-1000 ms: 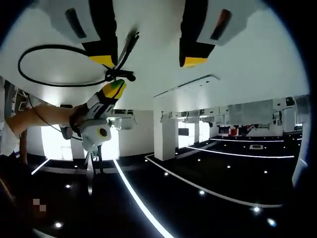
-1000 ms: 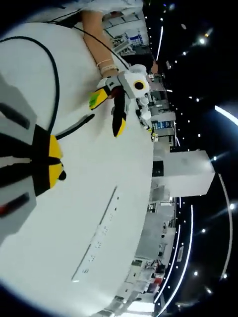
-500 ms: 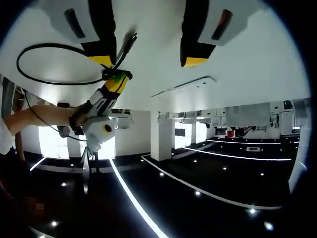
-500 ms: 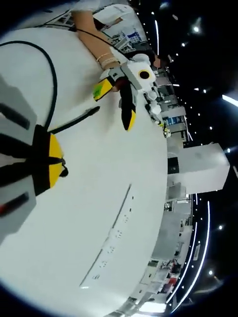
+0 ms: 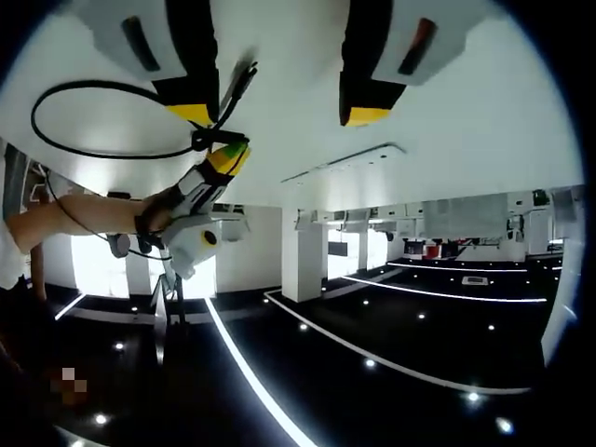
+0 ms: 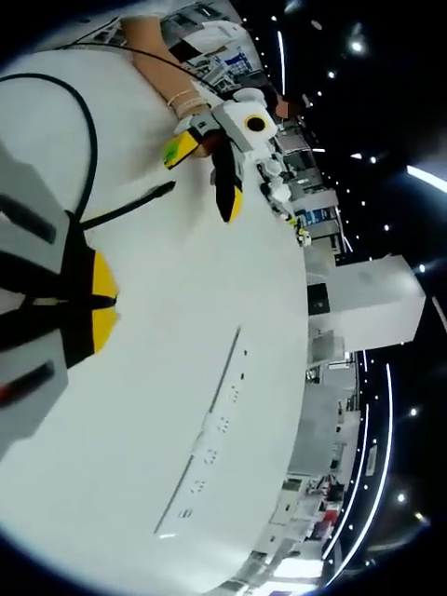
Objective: Find the charging cable on the desk, coil it up and secure with Velcro.
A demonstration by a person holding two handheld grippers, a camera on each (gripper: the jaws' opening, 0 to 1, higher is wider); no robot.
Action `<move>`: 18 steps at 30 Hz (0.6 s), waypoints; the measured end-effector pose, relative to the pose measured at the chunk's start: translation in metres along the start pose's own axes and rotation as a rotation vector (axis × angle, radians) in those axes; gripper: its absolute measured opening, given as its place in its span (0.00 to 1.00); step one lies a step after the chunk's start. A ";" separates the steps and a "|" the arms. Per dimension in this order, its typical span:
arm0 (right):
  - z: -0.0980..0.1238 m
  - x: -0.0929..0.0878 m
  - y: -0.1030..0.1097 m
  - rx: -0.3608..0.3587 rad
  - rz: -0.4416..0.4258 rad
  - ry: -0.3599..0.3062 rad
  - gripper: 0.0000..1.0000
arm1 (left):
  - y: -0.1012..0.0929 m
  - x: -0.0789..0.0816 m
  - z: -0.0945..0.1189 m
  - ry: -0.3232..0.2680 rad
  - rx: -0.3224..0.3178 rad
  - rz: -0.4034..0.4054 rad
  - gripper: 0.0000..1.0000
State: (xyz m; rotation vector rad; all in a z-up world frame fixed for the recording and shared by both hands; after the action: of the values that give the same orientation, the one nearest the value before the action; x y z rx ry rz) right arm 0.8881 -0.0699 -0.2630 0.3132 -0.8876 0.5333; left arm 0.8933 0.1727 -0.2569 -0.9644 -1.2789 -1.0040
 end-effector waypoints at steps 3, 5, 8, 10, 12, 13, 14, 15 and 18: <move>-0.001 0.000 0.001 -0.016 -0.001 0.000 0.02 | 0.000 0.000 0.000 -0.001 0.005 0.000 0.52; -0.001 0.001 0.001 -0.025 -0.002 -0.001 0.02 | 0.000 0.000 0.000 0.006 0.004 -0.003 0.53; -0.001 0.000 0.003 -0.046 -0.014 -0.007 0.02 | 0.001 0.000 0.000 0.005 0.019 0.000 0.53; -0.001 0.000 0.005 -0.060 -0.026 -0.008 0.02 | 0.003 0.000 0.000 0.009 0.039 0.005 0.53; -0.002 0.000 0.006 -0.076 -0.023 -0.030 0.02 | 0.006 0.001 0.003 0.001 0.108 0.041 0.53; -0.001 -0.001 0.006 -0.080 -0.024 -0.034 0.02 | 0.005 0.002 0.003 -0.010 0.118 0.068 0.53; -0.001 0.001 0.006 -0.096 -0.042 -0.052 0.02 | 0.002 0.005 0.005 -0.042 0.115 0.098 0.53; 0.000 -0.001 0.007 -0.094 -0.056 -0.064 0.02 | 0.000 0.006 0.008 -0.059 0.133 0.103 0.53; 0.000 -0.002 0.007 -0.118 -0.080 -0.107 0.03 | -0.006 0.010 0.014 -0.085 0.187 0.116 0.54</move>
State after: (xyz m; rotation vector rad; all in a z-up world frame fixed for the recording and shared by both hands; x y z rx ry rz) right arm 0.8829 -0.0644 -0.2638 0.2708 -1.0022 0.3915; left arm 0.8841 0.1843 -0.2465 -0.9328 -1.3453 -0.7461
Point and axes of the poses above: the point that each gripper's makers call its tool centre point, and the gripper's own axes: z roughly backward along the fingers, y roughly to its left, x roughly out of its top, the point moved 8 cm from there along z, roughly backward along the fingers, and after that the axes turned 9 degrees about -x, right-handed, at the moved point
